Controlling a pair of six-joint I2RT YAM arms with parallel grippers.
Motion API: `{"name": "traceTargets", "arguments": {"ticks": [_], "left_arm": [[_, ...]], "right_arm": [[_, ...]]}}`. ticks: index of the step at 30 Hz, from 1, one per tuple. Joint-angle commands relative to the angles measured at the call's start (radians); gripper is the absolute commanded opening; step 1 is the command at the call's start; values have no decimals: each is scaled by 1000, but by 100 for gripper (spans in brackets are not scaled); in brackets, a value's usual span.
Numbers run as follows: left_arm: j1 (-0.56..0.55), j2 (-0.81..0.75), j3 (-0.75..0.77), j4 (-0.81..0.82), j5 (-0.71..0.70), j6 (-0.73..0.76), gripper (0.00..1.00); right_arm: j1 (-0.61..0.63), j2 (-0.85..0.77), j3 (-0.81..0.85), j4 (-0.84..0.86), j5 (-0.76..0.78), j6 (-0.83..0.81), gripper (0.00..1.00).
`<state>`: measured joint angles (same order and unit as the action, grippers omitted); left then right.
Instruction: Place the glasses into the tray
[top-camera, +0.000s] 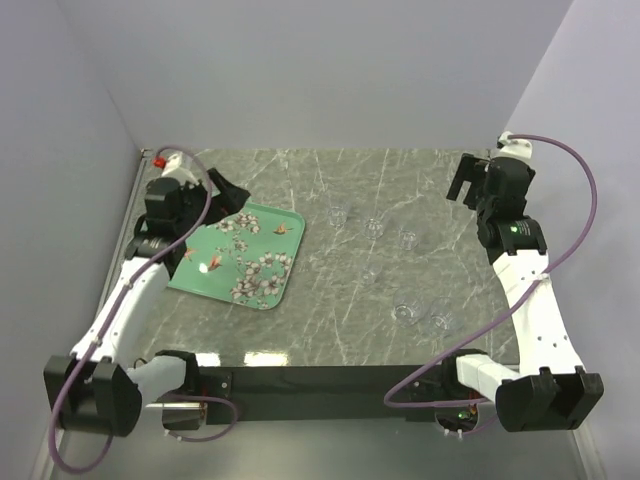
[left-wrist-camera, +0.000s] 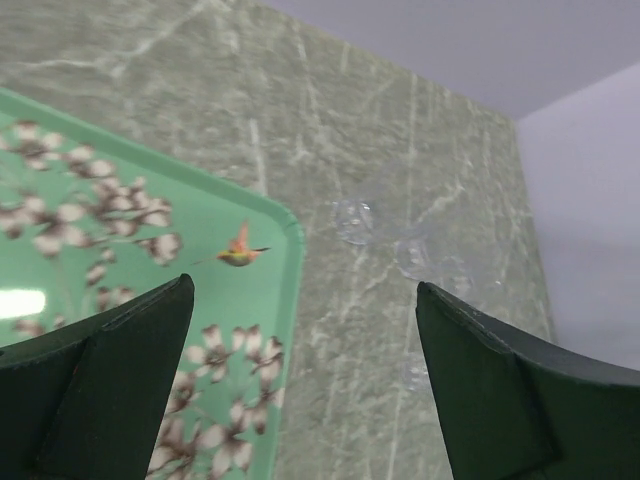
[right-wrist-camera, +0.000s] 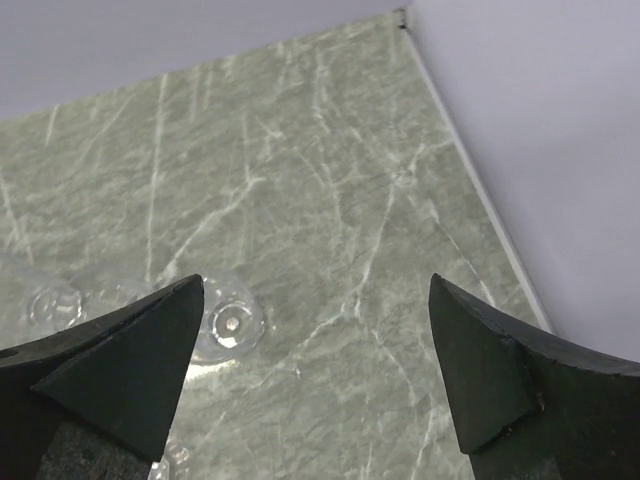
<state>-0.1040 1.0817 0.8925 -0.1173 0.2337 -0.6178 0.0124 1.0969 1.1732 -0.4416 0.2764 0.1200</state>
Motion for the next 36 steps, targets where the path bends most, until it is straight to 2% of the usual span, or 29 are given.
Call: {"name": "traceTargets", "arguments": {"ticks": [1,6,11,15,19,25,28,36], "left_arm": [[-69,95,112,27,23,-30,99],[-180,296,269,-27,-10,-40,99],[-253,489,429,-94,-30,-72,99],[-302,607,549,-146,-60,-83,98],[-356,731,708,-231,-96,-88,97],[-410,895,891,-386,-220,-79,93],[-418,966,980,-444,-266,-71,90],[-425,1123,1123,-504,-290,-60,73]], "right_arm": [[-2,-22,23,24,-127,-110,100],[4,-19,23,-40,-368,-325,100],[11,17,37,-115,-427,-398,100],[11,90,74,-221,-491,-388,100],[11,87,56,-204,-577,-384,100],[9,90,48,-192,-620,-382,100],[9,100,45,-181,-644,-373,100],[9,130,46,-158,-694,-353,100]]}}
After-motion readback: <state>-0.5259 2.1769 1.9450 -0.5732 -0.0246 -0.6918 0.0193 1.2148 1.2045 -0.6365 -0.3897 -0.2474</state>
